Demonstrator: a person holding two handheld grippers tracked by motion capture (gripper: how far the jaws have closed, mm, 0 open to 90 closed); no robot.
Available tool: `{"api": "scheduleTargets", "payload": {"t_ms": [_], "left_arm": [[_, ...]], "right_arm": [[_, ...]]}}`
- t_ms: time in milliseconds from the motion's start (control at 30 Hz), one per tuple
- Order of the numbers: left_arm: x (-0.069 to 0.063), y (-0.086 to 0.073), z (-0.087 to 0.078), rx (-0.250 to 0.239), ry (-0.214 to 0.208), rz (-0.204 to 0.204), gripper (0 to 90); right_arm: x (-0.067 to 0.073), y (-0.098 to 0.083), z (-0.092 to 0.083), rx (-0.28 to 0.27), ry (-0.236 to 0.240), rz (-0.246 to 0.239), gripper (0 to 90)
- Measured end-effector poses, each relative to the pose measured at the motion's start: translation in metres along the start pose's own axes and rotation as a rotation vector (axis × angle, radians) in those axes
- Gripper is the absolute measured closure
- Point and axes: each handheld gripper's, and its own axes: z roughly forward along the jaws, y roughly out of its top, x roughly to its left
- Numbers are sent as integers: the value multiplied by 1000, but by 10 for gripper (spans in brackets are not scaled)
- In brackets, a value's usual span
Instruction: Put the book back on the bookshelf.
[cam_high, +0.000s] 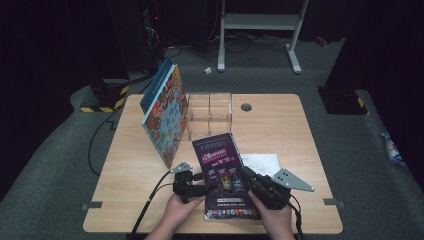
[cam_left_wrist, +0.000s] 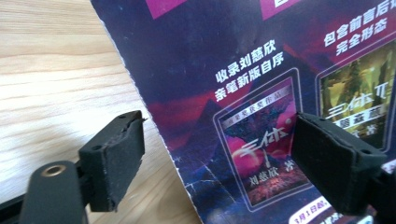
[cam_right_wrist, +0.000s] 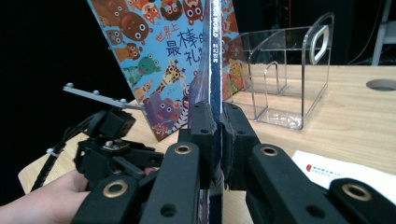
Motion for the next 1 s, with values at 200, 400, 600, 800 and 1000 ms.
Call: {"api": "scheduleTargets", "payload": {"t_ms": [200,400,600,800,1000], "left_arm": [[1,2,4,14,-50,-43,267],[-1,4,-5,-11,23,-11,517],[-6,5,-16,-52,89,73,821],[-18,9,-31,-119,138,157,868],[-32,14,-48,-196,216,253,875]], "right_arm": [[0,2,-2,-7,6,-2,847],[-2,4,-4,-23,15,-7,847],[-3,7,-8,-41,10,-16,847],[-4,9,-9,-72,-5,-26,846],[-4,11,-8,-105,-16,-36,844]]}}
